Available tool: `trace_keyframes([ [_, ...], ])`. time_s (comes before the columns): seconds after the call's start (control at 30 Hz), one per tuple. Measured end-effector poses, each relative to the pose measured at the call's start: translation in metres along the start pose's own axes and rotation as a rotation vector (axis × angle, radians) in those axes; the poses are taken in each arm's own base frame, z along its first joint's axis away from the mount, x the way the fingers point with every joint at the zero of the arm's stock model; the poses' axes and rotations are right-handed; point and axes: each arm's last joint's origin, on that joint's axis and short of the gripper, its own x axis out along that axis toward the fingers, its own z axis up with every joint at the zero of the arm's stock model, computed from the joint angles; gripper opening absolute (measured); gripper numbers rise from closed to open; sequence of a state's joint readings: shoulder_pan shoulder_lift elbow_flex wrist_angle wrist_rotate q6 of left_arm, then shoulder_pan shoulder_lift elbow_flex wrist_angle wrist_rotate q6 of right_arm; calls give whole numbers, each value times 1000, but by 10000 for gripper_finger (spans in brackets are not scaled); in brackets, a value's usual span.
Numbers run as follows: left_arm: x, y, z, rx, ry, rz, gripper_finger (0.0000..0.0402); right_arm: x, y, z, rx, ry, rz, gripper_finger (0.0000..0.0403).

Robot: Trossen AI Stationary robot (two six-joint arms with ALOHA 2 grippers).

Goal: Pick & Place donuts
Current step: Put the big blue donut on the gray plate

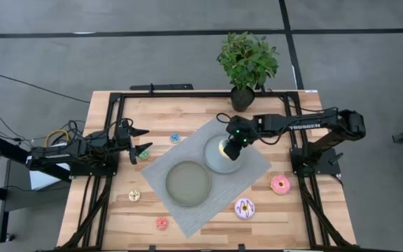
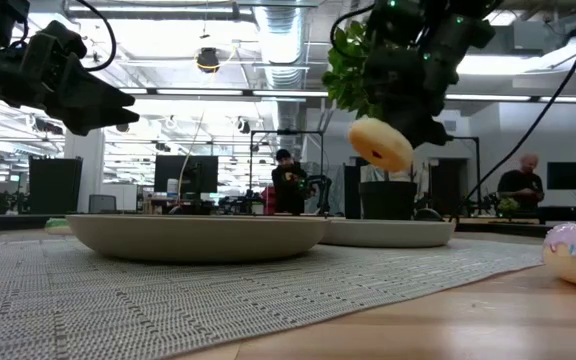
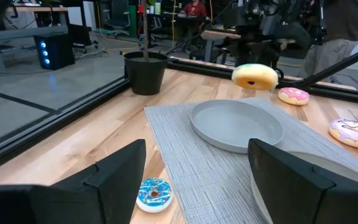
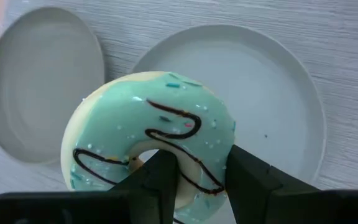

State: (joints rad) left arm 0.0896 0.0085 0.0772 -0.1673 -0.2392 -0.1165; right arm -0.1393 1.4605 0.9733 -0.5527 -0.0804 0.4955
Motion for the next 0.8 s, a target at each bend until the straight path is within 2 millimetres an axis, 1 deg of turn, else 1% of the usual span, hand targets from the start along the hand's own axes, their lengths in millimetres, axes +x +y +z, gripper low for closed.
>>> trace_keyframes([
  [0.33,0,0,0,0,0,-1,277,0,1,-1,17,3,-1,109],
  [0.57,0,0,0,0,0,0,277,0,-3,-9,18,68,-82,109],
  [0.67,0,0,0,0,0,-1,277,0,-4,-9,15,69,-95,109],
  [0.73,0,0,0,0,0,-1,277,0,-3,-10,1,70,-95,112],
  [0.8,0,0,0,0,0,-1,277,5,-2,-10,-14,79,-102,121],
])
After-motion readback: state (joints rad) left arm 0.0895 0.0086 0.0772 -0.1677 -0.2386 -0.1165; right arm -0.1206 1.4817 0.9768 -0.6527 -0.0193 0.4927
